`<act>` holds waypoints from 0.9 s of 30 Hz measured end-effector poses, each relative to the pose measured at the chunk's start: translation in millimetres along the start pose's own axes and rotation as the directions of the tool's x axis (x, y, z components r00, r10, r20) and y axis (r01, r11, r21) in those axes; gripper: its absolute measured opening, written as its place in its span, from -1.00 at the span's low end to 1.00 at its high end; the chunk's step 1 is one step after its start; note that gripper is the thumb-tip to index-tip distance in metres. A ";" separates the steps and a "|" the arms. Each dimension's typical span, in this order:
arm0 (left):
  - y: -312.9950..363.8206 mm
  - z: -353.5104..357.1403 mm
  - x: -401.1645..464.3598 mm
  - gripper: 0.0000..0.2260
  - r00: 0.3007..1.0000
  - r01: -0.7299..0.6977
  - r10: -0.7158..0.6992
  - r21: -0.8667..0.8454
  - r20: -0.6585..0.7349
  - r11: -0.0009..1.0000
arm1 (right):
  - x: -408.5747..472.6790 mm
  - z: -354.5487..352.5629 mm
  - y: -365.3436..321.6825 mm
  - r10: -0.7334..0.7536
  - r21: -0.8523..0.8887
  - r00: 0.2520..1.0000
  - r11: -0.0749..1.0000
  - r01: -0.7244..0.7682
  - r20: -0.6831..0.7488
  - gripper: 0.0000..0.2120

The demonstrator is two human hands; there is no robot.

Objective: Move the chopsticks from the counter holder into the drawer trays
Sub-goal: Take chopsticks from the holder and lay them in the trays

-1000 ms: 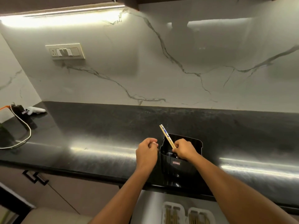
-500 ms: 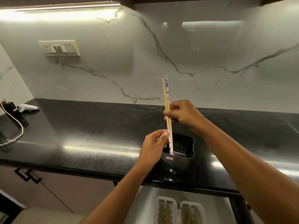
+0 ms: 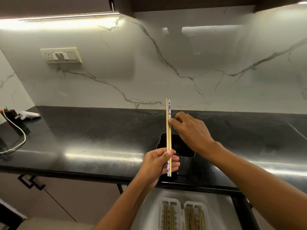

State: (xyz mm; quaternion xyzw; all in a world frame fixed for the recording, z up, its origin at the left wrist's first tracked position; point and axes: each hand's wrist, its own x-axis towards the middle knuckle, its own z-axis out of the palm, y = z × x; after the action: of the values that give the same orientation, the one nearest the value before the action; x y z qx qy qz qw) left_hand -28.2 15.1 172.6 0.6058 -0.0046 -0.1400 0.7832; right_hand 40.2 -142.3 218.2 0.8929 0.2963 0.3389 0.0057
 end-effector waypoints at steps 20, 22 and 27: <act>-1.5 -12.5 6.1 -0.84 0.989 -0.081 0.071 -0.074 -0.129 0.994 | -11.1 -16.5 -1.1 0.384 0.563 0.830 0.611 -0.556 0.404 -0.89; -5.5 -10.3 8.1 -0.83 0.989 -0.074 0.067 -0.043 -0.135 0.996 | -10.7 -20.4 -10.9 0.299 0.604 0.778 0.500 -0.621 0.553 -0.89; -19.2 -5.2 2.4 -0.77 0.999 -0.037 0.039 0.038 -0.030 0.999 | -19.9 -10.1 -28.3 0.214 0.621 0.757 0.458 -0.636 0.618 -0.90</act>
State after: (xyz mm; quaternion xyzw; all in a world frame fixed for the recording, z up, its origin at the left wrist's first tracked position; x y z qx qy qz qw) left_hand -29.1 15.0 152.6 0.6222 -0.0068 -0.1157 0.7743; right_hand 7.4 -131.5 208.0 0.8916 0.1639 -0.0627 -0.4174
